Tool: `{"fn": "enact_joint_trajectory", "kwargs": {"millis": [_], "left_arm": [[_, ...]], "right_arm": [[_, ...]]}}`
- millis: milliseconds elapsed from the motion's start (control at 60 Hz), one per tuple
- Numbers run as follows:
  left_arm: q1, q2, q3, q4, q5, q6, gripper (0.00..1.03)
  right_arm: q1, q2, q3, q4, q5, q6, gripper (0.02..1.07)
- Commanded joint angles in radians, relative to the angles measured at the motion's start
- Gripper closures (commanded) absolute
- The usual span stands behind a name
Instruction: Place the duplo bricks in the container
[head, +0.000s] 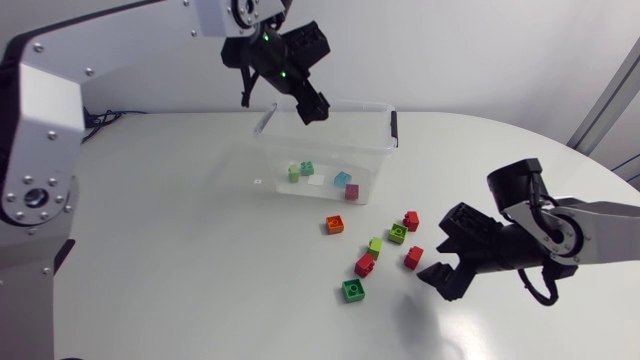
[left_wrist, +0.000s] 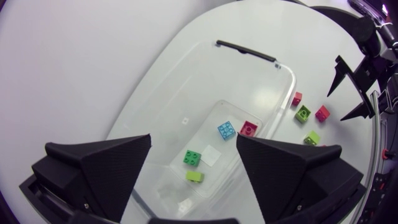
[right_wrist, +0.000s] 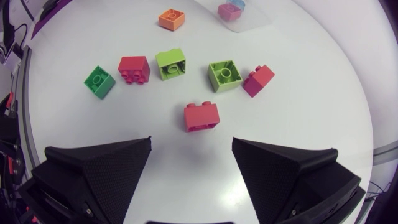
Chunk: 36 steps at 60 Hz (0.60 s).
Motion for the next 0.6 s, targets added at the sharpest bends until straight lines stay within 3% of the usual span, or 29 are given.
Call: {"fn": "enact_joint_trajectory", "kwargs": {"millis": [0,150,283,383,517,583], "left_arm": [[0.003,-0.09,0.039,-0.012,-0.005,-0.029,0.05],[-0.023,-0.198,-0.016,-0.035,-0.005,-0.046,0.05],[-0.041,-0.317,-0.165,-0.036,-0.005,-0.056,0.05],[-0.064,-0.406,-0.327,-0.035,-0.005,-0.038,0.05],[-0.103,-0.495,-0.539,-0.026,-0.005,-0.009,0.05],[-0.133,-0.515,-0.639,-0.018,-0.005,0.008,0.05]], "right_arm": [[0.013,0.056,0.034,0.023,-0.002,0.002,0.13],[0.031,0.152,0.086,0.06,0.01,0.012,0.13],[0.04,0.237,0.127,0.072,0.022,0.013,0.14],[0.048,0.272,0.138,0.074,0.033,0.012,0.33],[0.051,0.28,0.135,0.072,0.038,0.013,0.77],[0.053,0.272,0.131,0.071,0.041,0.015,0.8]]}}
